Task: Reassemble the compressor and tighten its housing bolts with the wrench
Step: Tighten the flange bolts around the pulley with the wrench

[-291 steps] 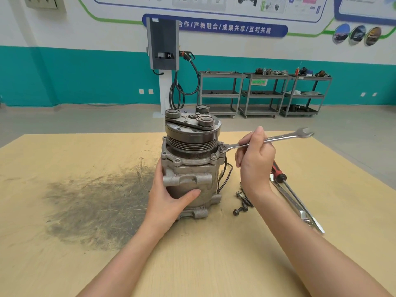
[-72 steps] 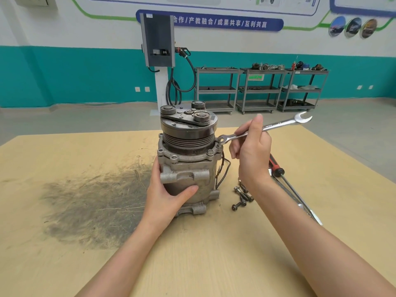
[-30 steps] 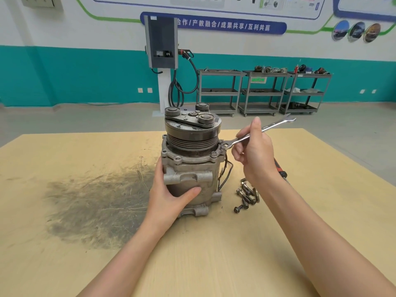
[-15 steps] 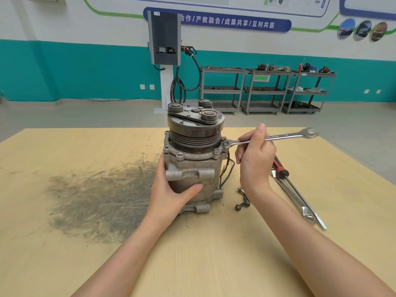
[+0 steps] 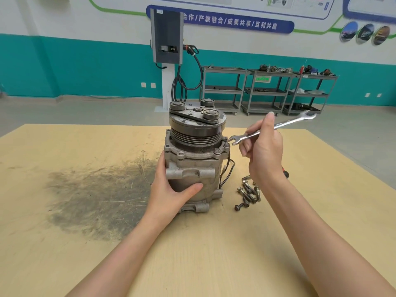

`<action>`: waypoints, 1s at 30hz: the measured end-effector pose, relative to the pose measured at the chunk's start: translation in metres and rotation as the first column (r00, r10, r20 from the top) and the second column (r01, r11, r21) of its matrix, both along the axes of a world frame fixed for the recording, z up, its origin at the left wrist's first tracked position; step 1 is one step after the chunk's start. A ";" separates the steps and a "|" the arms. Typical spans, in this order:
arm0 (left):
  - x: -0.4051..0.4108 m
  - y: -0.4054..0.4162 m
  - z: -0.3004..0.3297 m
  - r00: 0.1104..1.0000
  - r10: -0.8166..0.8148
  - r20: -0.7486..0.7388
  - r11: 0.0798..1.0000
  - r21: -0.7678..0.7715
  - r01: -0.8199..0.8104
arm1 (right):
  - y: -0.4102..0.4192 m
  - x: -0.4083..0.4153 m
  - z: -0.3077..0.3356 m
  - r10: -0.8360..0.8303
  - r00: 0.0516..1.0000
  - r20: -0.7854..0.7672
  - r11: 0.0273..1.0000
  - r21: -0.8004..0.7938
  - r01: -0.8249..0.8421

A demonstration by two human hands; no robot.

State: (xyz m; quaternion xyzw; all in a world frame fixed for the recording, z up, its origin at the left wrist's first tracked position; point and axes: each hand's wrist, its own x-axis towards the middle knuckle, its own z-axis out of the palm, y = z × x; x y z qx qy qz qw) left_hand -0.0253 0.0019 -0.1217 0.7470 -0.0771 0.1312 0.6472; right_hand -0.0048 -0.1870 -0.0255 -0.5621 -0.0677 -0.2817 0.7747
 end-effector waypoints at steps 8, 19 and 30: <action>0.000 0.000 0.000 1.000 -0.001 0.000 1.000 0.008 0.001 | -0.003 0.008 -0.007 0.158 0.977 -0.141 0.987 0.049 -0.153; -0.001 0.000 0.001 1.000 0.003 0.008 1.000 0.012 -0.003 | -0.006 0.006 -0.007 0.294 0.916 -0.273 0.956 0.095 -0.279; -0.002 0.000 0.001 1.000 0.006 0.010 1.000 0.017 -0.006 | 0.013 -0.006 -0.021 -0.223 0.968 0.117 0.951 -0.192 0.242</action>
